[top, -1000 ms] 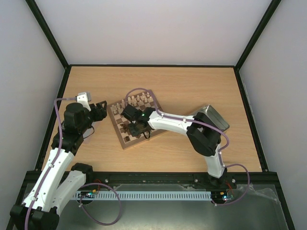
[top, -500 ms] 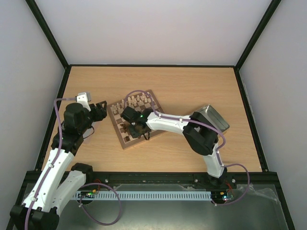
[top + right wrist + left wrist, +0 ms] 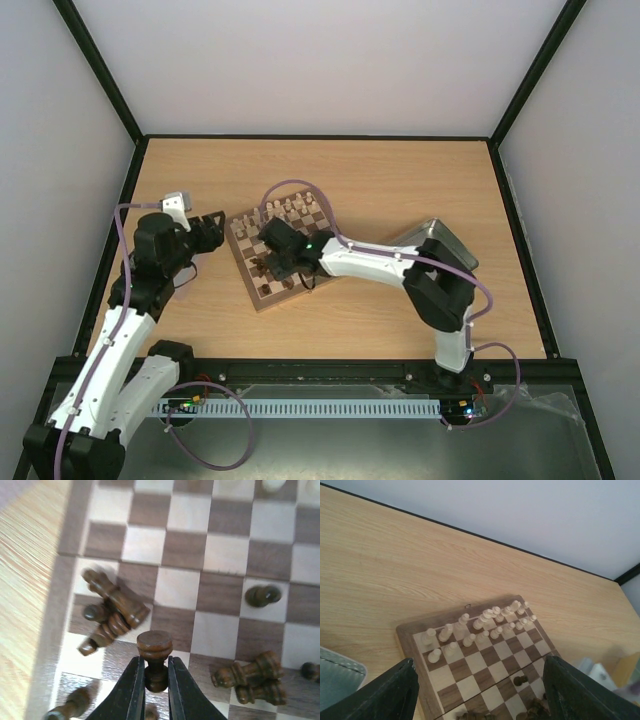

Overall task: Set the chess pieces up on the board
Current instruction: Pick up the chess piece from the chessboard, then place the chess piece on the chessboard.

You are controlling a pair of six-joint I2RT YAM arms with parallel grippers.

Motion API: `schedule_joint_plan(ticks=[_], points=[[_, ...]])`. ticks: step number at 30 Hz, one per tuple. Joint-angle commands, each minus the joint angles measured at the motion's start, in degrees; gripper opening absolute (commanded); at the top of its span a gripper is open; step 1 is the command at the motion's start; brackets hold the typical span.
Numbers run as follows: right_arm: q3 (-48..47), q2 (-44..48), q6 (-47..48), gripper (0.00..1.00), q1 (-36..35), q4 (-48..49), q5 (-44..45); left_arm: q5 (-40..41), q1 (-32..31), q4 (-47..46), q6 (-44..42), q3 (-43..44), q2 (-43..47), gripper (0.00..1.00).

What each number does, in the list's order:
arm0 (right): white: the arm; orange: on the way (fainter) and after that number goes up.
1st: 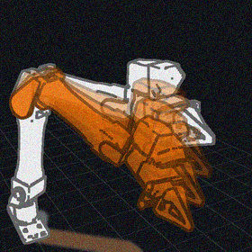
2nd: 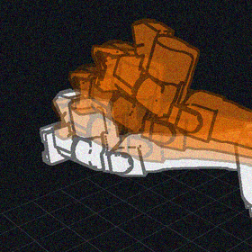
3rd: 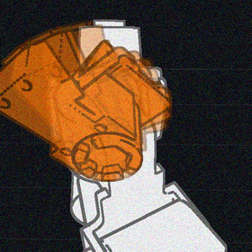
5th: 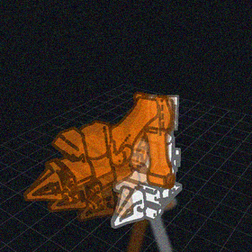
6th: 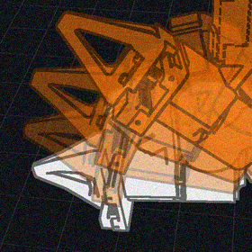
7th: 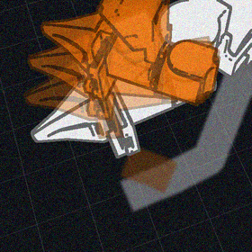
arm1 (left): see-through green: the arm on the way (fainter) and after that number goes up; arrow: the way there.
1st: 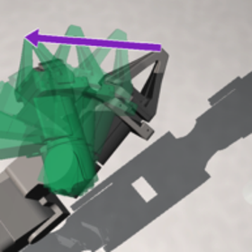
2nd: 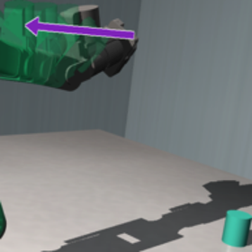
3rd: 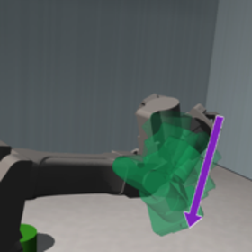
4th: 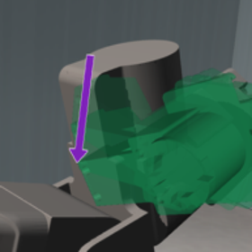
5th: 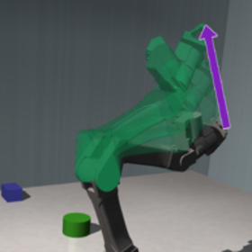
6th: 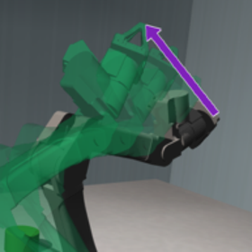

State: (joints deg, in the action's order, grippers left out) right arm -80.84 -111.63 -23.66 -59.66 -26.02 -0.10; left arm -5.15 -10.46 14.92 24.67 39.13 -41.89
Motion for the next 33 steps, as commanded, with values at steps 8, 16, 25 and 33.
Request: schedule_joint_plan(ticks=[8, 16, 25, 33], points=[[13.83, 19.09, 6.11, 0.1, -0.16, 23.76, -4.42, -30.04, 0.98, -13.16, 8.61, -5.59, -2.78, 0.75], [21.8, 27.61, 9.69, 0.1, -0.19, 31.0, -9.6, -38.47, 0.7, -19.28, 19.33, -9.25, -5.36, 0.74], [22.04, 27.74, 10.67, 0.1, -0.12, 30.7, -10.77, -45.96, -2.52, -22.63, 22.64, -9.48, -10.29, 0.69], [22.42, 28.65, 10.36, 0.1, -0.17, 30.94, -10.51, -46.88, -4.78, -22.43, 23.73, -9.68, -12.46, 0.45]])
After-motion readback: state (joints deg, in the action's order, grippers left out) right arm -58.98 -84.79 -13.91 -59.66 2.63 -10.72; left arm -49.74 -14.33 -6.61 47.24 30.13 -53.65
